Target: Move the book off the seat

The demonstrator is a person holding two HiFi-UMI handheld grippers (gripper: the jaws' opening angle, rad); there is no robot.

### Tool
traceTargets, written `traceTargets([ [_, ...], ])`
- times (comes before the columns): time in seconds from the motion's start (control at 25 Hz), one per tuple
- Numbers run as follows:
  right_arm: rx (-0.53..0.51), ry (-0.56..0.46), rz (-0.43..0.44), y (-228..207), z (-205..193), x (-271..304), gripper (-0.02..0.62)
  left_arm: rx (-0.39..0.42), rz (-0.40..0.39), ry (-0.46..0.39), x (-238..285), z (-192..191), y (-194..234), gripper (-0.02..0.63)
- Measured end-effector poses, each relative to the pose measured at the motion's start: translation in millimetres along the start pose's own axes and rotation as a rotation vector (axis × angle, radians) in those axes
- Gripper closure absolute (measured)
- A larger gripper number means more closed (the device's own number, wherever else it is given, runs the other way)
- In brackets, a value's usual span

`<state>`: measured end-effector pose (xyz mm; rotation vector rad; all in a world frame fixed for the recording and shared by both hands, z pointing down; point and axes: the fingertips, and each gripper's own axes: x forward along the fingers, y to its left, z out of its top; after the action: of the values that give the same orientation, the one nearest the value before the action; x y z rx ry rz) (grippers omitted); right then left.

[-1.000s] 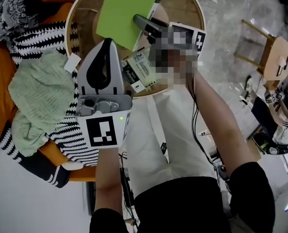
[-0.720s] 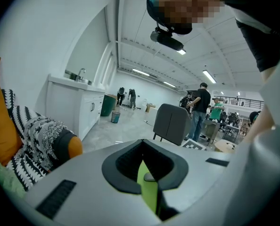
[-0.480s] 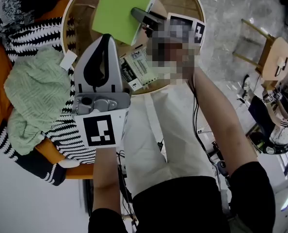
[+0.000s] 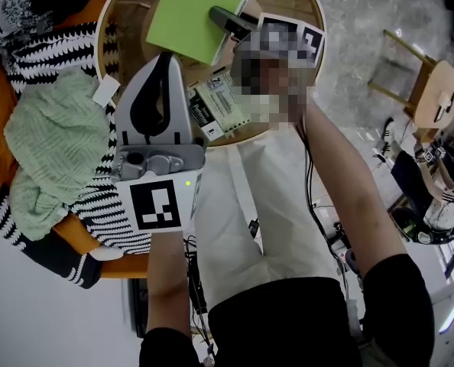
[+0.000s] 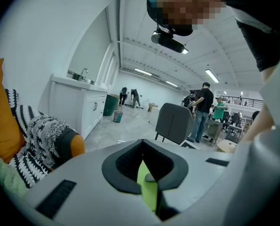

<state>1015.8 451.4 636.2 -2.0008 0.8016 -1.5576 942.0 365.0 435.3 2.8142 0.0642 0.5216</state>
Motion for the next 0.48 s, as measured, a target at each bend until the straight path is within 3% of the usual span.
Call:
traceTargets([
  [0.32, -0.038, 0.026, -0.15, -31.3, -3.8, -3.9, 0.356, -0.003, -0.003, 0.0, 1.6, -2.5, -3.5, 0.597],
  [0.48, -0.012, 0.001, -0.141, -35.6, -3.8, -3.2, 0.356, -0.001, -0.003, -0.002, 0.9, -3.5, -2.7, 0.597],
])
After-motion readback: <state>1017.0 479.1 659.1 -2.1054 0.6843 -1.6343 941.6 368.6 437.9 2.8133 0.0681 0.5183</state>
